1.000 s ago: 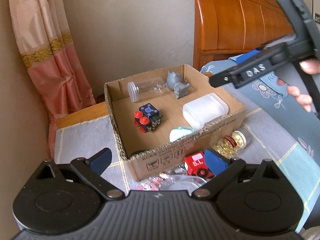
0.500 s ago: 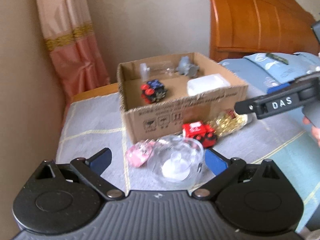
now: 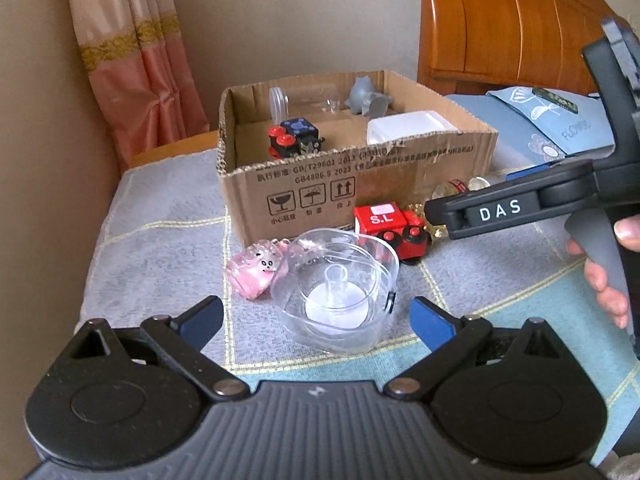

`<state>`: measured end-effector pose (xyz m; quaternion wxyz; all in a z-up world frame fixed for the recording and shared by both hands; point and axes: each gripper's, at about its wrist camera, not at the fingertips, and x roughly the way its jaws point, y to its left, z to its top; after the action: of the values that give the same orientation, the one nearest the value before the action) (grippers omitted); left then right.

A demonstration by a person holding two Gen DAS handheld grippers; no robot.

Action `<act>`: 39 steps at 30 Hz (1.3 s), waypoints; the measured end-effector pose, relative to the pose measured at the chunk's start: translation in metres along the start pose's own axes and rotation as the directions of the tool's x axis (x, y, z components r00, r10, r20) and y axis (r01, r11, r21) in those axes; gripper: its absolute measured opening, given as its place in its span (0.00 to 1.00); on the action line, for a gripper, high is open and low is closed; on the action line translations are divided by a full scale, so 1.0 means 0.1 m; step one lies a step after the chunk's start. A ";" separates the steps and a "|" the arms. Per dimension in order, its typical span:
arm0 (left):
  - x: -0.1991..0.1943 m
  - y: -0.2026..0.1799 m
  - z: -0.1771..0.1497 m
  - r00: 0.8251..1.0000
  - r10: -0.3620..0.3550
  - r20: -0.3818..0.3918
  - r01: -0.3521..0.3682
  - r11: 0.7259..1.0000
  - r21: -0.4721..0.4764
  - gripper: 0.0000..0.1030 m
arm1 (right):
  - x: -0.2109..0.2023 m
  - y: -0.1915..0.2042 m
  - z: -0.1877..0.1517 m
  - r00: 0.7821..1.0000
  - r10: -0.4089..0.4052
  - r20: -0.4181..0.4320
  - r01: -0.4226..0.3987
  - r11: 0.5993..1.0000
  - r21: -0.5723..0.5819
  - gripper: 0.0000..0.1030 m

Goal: Organize rigid objects
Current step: 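Withdraw both tools from the box back over the remaining items, then grasp the clear round container with the left tool while the right tool grasps the gold capsule bottle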

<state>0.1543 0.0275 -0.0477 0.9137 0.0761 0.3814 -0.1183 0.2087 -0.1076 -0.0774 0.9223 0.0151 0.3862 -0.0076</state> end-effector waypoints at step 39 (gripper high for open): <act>0.25 0.21 0.01 0.983 -0.175 0.057 0.171 0.983 0.072 0.99 | 0.14 -0.39 -0.32 0.999 -0.033 -0.031 0.032 0.999 -0.025 1.00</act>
<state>0.1775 0.0435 -0.0639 0.9085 0.0692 0.3534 -0.2122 0.1945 -0.1460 -0.1102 0.9159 -0.0026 0.4009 -0.0176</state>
